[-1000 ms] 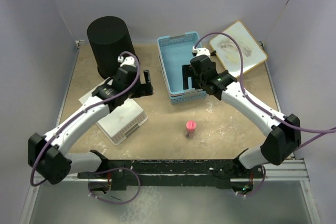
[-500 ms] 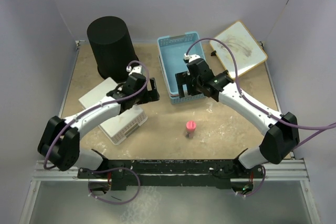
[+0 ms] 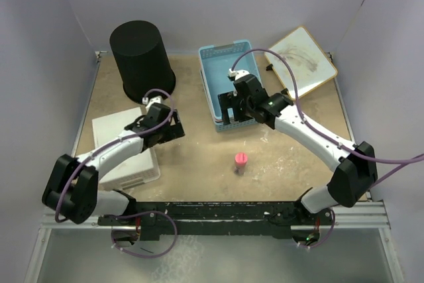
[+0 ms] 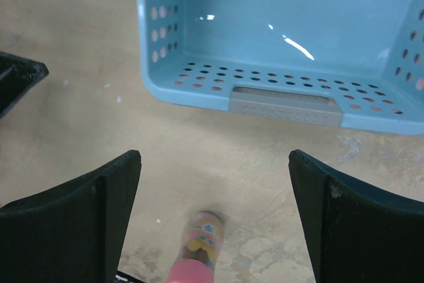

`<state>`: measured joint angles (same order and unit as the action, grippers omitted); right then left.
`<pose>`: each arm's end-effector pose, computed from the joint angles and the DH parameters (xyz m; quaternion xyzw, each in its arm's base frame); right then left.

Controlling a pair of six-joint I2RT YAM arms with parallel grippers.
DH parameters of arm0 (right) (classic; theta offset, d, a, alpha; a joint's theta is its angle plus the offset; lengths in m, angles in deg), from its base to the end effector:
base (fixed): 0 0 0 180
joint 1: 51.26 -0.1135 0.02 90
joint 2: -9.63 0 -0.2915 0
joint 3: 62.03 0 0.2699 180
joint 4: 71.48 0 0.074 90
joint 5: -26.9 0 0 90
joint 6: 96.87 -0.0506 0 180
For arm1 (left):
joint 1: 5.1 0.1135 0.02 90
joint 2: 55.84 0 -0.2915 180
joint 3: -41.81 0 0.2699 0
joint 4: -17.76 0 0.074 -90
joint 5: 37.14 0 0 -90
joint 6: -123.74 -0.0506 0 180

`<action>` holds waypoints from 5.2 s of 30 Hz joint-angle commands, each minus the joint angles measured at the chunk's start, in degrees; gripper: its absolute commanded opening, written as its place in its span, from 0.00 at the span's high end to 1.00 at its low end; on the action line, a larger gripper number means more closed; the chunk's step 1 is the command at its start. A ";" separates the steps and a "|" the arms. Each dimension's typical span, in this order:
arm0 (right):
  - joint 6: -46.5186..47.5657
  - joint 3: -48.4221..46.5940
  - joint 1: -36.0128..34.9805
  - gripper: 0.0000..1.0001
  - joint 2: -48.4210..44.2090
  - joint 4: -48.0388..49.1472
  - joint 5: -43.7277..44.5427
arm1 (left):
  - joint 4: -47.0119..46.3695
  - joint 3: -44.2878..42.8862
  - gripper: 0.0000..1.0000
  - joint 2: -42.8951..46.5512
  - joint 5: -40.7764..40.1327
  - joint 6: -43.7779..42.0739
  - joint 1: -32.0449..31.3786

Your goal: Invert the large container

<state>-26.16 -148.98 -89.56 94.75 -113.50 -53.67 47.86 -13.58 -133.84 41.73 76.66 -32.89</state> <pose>0.2874 0.2164 0.3326 -0.1151 0.8972 0.1368 0.4037 0.2553 -0.1235 0.1965 -0.1549 0.9308 -0.1092 0.3127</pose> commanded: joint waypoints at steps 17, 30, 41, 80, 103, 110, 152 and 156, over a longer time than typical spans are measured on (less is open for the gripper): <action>0.06 -24.80 -3.55 0.60 23.73 3.62 2.37 | 4.06 -3.09 0.00 17.47 1.45 -0.83 4.40; 3.28 -23.17 -3.47 1.00 13.46 1.23 8.50 | 4.54 -4.68 0.00 16.86 2.66 -2.11 4.41; 7.91 -21.32 -3.27 1.00 1.58 -1.65 16.14 | 1.11 -7.82 0.01 13.15 9.31 -1.88 4.33; -1.55 -8.54 0.12 1.00 -22.64 -22.64 26.66 | -10.15 -59.40 0.03 -49.12 18.06 -3.38 -7.40; -11.03 -1.46 -0.45 1.00 -16.19 15.37 -28.17 | 13.53 -37.06 0.01 13.72 0.90 -9.00 1.12; -20.07 0.50 -4.32 1.00 -8.08 27.93 -36.03 | 19.81 -44.51 0.01 19.51 -8.64 -13.43 1.16; -27.46 28.14 10.57 0.82 -2.35 20.10 -32.46 | 16.28 -40.10 0.01 13.77 0.62 -12.59 1.16; -24.63 28.57 10.54 0.73 -3.55 17.09 -28.92 | 15.45 -39.42 0.01 13.42 1.33 -12.58 1.16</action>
<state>-58.49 -122.90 -78.72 90.53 -82.70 -90.85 67.36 -53.45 -120.42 41.36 64.13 -31.78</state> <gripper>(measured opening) 0.250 0.995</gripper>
